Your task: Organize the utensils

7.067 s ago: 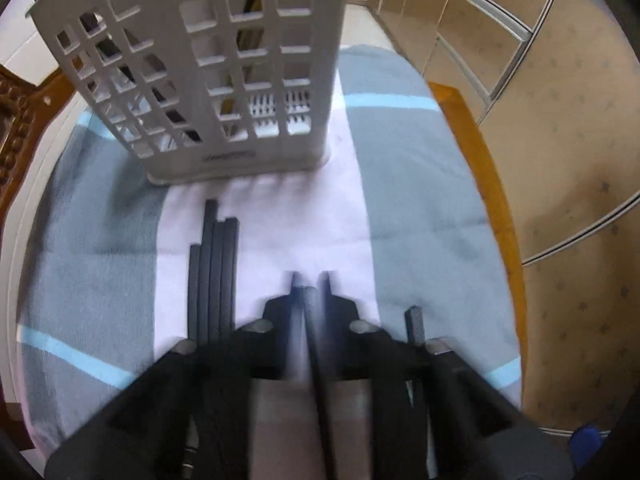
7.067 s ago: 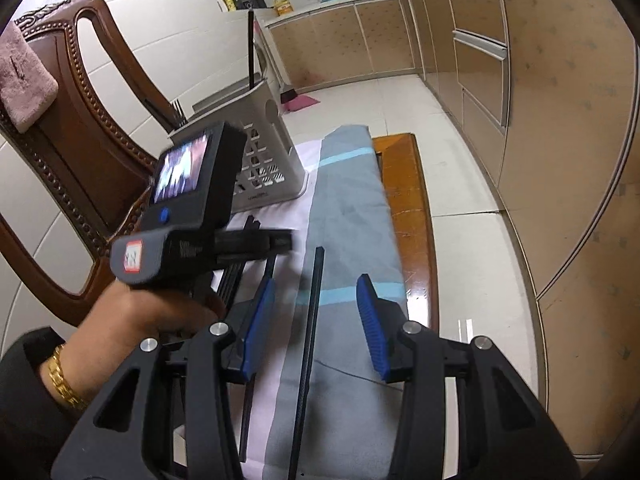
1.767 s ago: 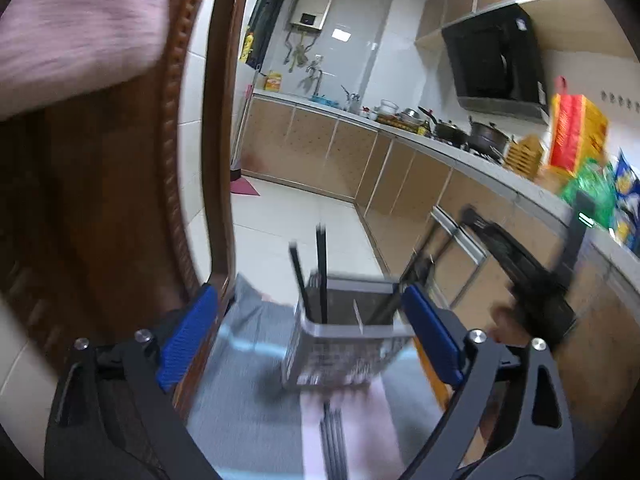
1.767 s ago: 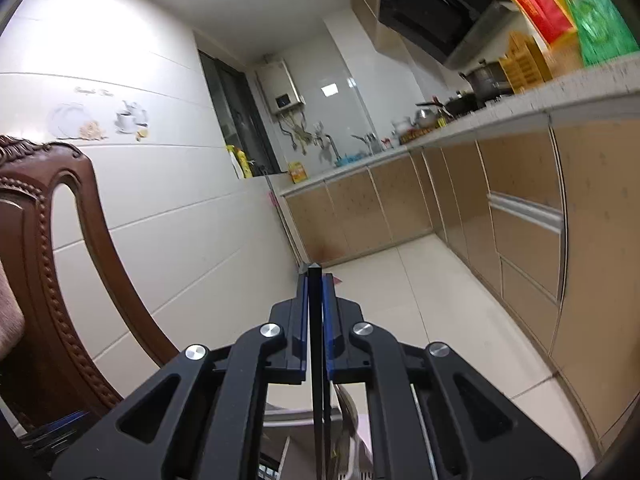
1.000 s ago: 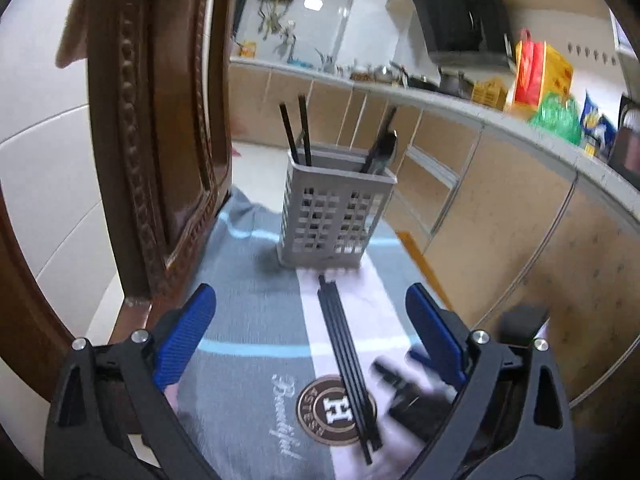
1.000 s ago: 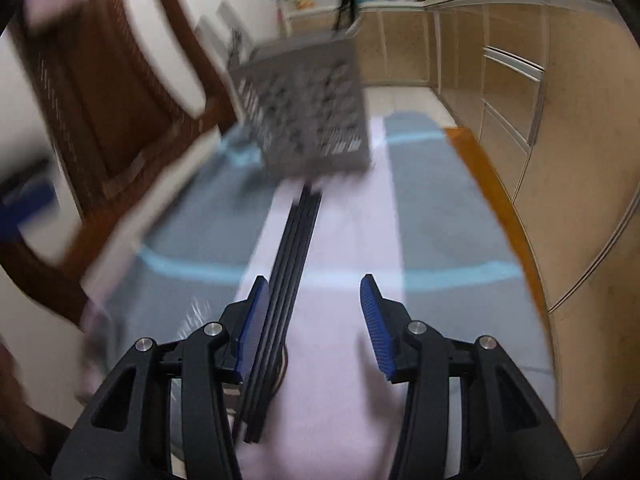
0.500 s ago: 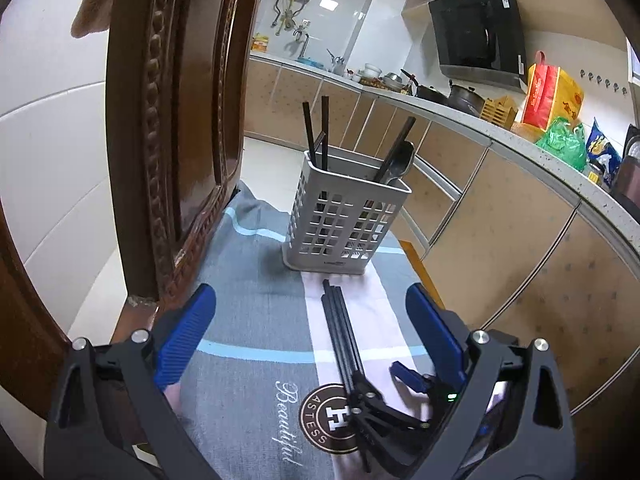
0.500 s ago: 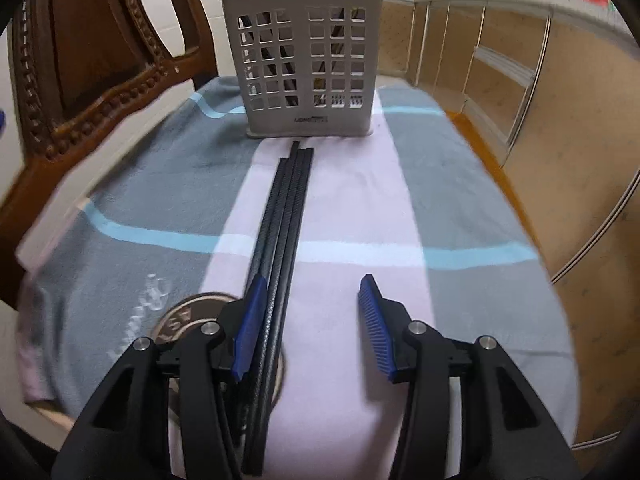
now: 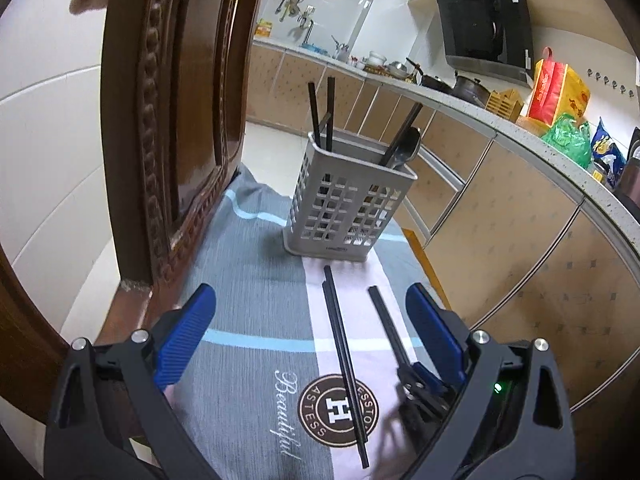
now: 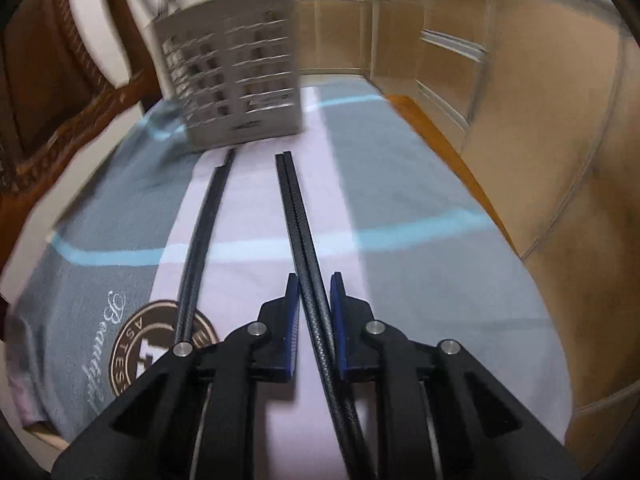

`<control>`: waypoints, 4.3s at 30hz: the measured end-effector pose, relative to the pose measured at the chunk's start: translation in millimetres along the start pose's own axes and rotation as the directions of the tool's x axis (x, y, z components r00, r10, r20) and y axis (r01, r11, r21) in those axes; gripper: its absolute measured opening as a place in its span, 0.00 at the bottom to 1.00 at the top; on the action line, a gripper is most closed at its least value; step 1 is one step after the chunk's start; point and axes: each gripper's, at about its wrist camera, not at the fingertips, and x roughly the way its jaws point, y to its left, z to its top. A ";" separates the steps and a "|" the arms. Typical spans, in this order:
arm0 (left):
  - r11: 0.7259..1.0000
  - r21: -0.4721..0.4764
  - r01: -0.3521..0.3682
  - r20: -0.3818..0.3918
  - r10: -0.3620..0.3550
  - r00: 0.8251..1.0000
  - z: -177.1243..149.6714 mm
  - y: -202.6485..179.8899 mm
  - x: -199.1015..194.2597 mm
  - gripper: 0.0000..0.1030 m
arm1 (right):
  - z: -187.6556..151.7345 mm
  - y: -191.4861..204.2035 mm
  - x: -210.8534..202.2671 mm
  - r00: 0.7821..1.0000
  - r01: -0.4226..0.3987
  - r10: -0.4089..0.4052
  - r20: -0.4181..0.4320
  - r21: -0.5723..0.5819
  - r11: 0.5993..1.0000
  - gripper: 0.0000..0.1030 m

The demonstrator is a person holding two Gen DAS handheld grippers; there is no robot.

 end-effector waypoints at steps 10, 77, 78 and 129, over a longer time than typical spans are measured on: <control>0.993 0.091 -0.078 -0.181 0.093 0.979 -24.1 -13.1 48.3 0.92 | 3.6 -24.5 -35.2 0.984 -0.176 0.175 0.018 0.059 0.983 0.33; 0.994 0.087 -0.068 -0.027 0.071 0.997 8.1 -1.7 17.1 0.92 | -9.2 36.0 -20.2 0.985 -0.134 0.126 -0.117 -0.061 0.989 0.06; 0.994 0.089 -0.067 -0.037 0.071 0.997 5.7 -2.6 18.0 0.92 | -12.2 34.5 -22.3 0.984 -0.141 0.134 -0.117 -0.048 0.989 0.06; 0.966 0.191 -0.172 -0.502 0.247 0.829 4.7 -41.1 216.6 0.10 | 129.0 -49.0 3.7 0.841 -0.538 0.540 -0.015 0.082 0.839 0.07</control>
